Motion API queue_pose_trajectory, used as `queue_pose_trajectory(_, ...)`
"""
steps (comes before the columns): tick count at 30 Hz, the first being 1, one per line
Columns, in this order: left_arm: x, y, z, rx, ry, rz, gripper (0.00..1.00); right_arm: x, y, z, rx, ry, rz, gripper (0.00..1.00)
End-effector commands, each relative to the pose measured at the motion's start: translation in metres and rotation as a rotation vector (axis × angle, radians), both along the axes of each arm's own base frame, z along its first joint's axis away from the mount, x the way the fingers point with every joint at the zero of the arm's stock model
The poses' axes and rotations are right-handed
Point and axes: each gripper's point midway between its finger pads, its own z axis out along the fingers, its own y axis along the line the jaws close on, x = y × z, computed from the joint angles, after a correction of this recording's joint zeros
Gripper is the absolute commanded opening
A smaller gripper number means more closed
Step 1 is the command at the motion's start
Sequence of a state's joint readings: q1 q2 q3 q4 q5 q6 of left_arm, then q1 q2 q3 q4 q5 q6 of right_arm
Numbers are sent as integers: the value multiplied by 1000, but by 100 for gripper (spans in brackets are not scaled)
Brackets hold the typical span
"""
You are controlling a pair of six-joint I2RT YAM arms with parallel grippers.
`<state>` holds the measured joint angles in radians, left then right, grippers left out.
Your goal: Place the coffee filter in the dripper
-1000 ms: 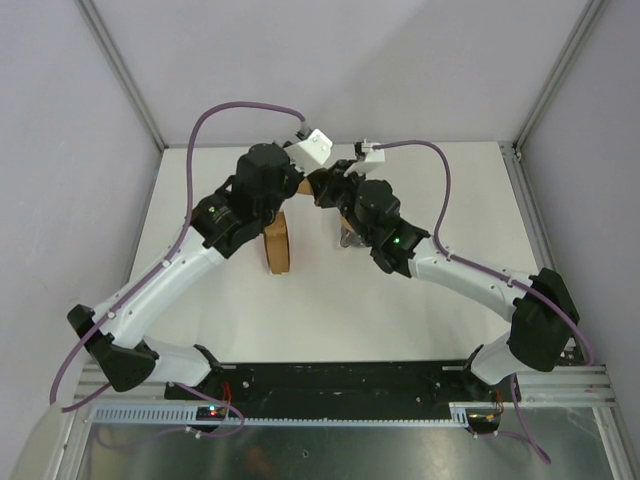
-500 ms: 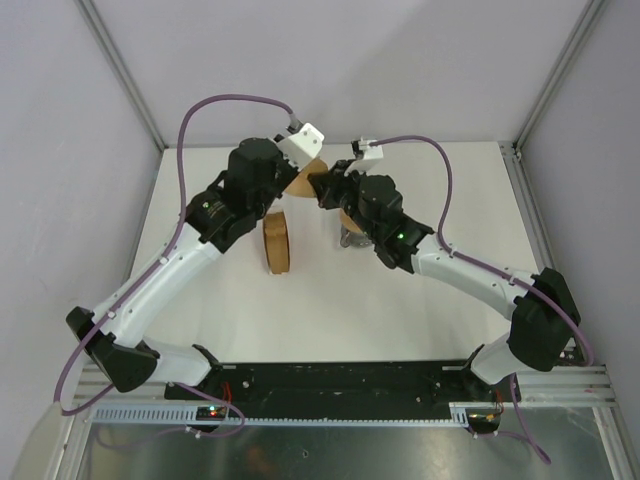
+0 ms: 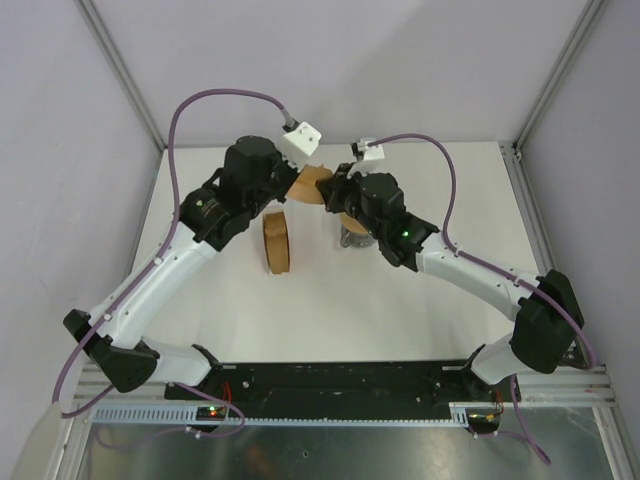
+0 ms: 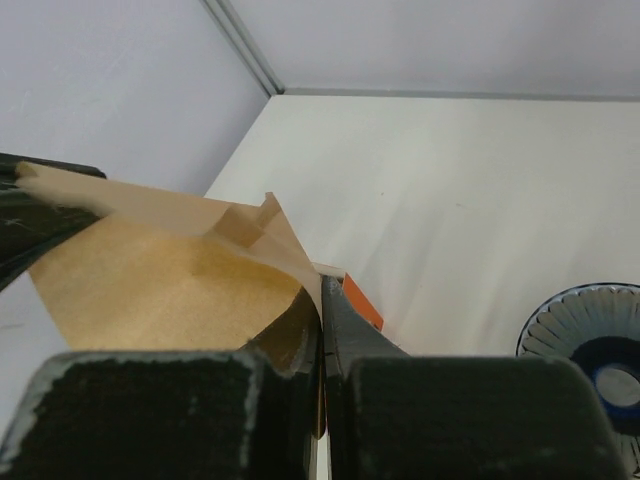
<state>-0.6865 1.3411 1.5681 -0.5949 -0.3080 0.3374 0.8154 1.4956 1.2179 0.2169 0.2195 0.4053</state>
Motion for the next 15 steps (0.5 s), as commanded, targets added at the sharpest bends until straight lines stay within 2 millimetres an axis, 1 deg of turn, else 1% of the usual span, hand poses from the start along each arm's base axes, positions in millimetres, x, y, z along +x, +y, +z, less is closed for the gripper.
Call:
queue_pose_trajectory(1,-12,-4,25,-104,-7,-41,4,-2,-5,29,22,-55,2,0)
queue_pose_trajectory(3,-12,-3,21,-90,-3,-37,1,-5,-4,33,23,-67,14,0)
queue_pose_trajectory(6,-11,-1,16,-69,-2,-32,0,-8,-6,36,11,-77,24,0)
queue_pose_trajectory(9,-11,2,19,-60,-13,-25,0,-10,-11,36,-8,-74,26,0)
queue_pose_trajectory(11,-8,8,24,-51,-32,1,0,-10,-16,33,-25,-66,22,0)
queue_pose_trajectory(13,-7,14,34,-55,-55,22,0,-10,-21,30,-48,-58,26,0)
queue_pose_trajectory(15,-7,15,42,-64,-68,17,0,-10,-26,28,-65,-50,41,0)
